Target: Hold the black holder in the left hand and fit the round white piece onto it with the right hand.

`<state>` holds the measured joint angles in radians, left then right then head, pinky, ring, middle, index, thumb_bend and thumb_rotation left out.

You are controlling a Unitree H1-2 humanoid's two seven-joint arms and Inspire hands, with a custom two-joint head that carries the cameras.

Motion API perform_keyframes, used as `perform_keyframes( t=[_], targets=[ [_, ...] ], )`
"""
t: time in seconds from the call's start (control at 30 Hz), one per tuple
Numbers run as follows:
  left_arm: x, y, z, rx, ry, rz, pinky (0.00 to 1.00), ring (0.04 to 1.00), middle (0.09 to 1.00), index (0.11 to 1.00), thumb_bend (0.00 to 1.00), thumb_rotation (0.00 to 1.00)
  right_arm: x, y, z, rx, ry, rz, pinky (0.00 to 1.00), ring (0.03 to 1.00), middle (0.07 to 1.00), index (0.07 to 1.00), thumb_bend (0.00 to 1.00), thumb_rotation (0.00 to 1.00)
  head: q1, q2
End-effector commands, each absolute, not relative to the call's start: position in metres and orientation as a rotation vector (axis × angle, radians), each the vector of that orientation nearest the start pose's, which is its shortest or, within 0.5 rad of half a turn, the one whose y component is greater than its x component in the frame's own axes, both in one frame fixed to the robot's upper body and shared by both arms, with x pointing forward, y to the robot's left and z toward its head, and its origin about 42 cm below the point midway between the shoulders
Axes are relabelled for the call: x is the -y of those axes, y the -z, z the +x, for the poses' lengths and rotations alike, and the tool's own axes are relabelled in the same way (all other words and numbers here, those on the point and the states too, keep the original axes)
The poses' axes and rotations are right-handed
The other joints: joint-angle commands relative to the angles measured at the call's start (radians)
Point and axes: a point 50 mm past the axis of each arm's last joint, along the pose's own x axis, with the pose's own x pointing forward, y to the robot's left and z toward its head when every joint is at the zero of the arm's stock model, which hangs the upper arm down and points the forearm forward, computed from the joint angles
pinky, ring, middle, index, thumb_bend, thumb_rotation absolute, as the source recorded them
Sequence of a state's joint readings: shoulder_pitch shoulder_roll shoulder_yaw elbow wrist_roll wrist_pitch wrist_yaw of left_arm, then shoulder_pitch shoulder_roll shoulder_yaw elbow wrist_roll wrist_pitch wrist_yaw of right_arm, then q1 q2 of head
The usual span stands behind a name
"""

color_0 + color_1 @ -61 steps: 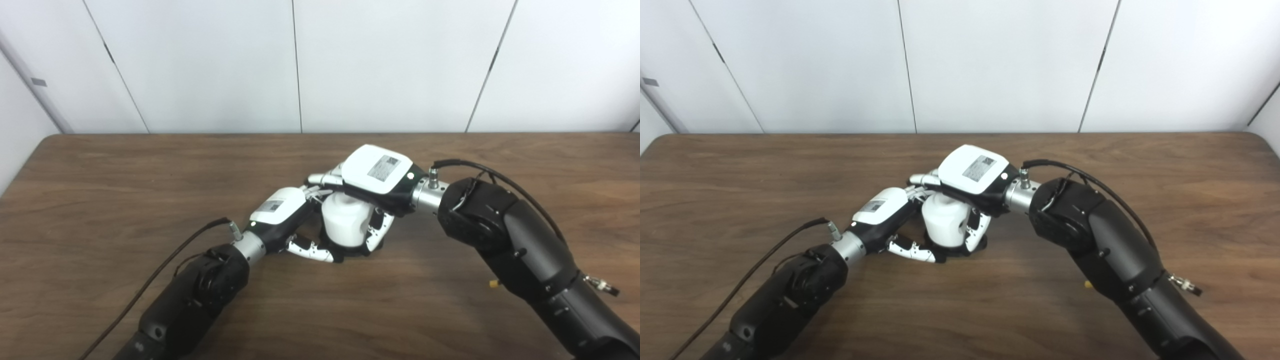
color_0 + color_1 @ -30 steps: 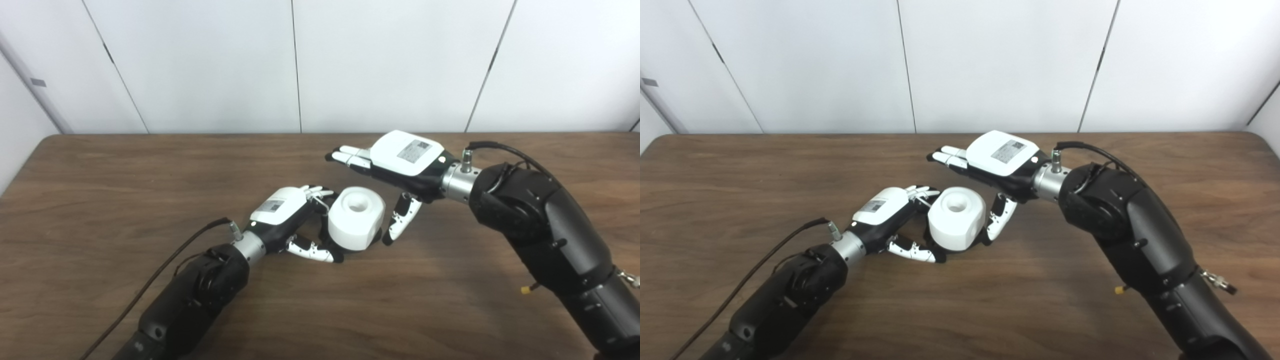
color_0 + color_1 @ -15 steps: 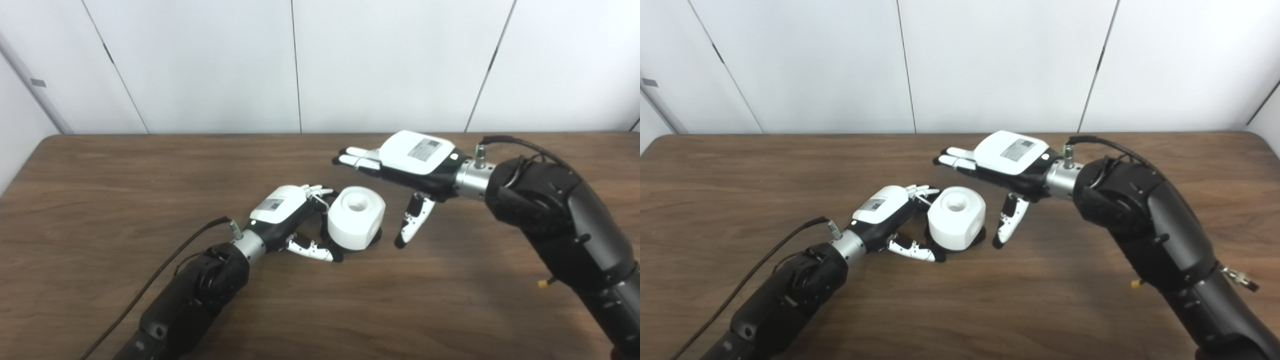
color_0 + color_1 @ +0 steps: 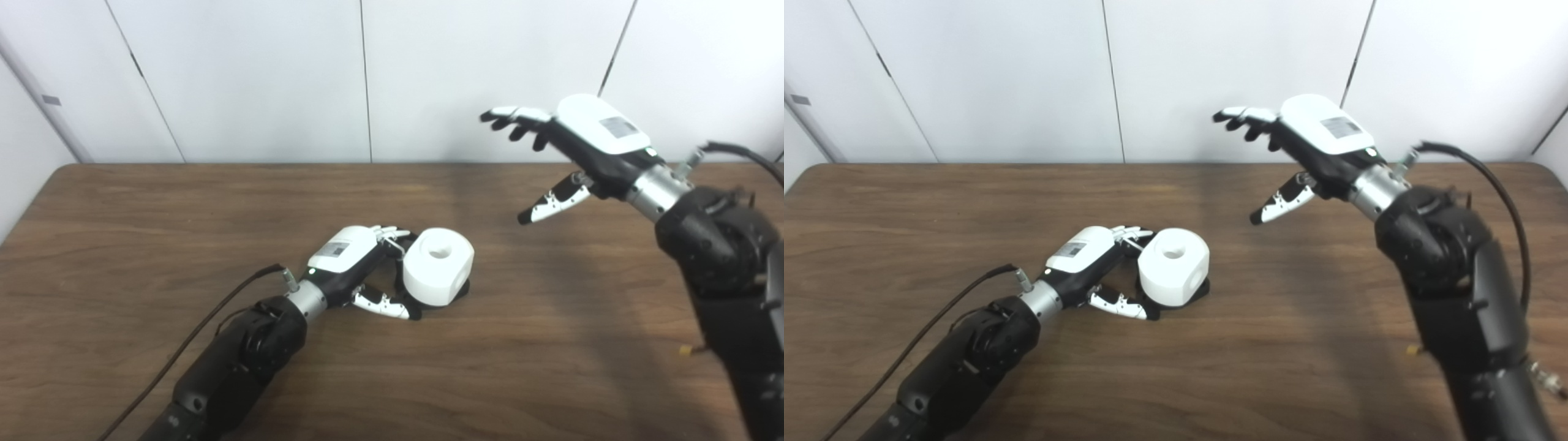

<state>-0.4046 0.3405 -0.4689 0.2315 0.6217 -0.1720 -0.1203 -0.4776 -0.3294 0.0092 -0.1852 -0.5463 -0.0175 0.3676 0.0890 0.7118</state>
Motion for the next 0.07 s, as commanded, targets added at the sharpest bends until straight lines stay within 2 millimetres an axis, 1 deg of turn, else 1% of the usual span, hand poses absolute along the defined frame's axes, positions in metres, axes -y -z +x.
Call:
perform_keyframes(
  t=[0.0,0.03],
  targets=[
    [-0.1988,-0.1160,0.3733,0.203,0.643,1.125,0.90,0.923,0.887,0.485,0.52,0.06,0.2529,-0.3131,0.3867,0.568,-0.136,-0.862,0.58,0.718,0.794,0.793,0.72,0.07,0.002,0.000],
    [-0.1995,-0.1167,0.3728,0.196,0.637,1.113,0.90,0.919,0.886,0.487,0.52,0.06,0.2542,-0.3068,0.3846,0.557,-0.117,-0.830,0.57,0.715,0.793,0.792,0.71,0.07,0.002,0.000]
  ],
)
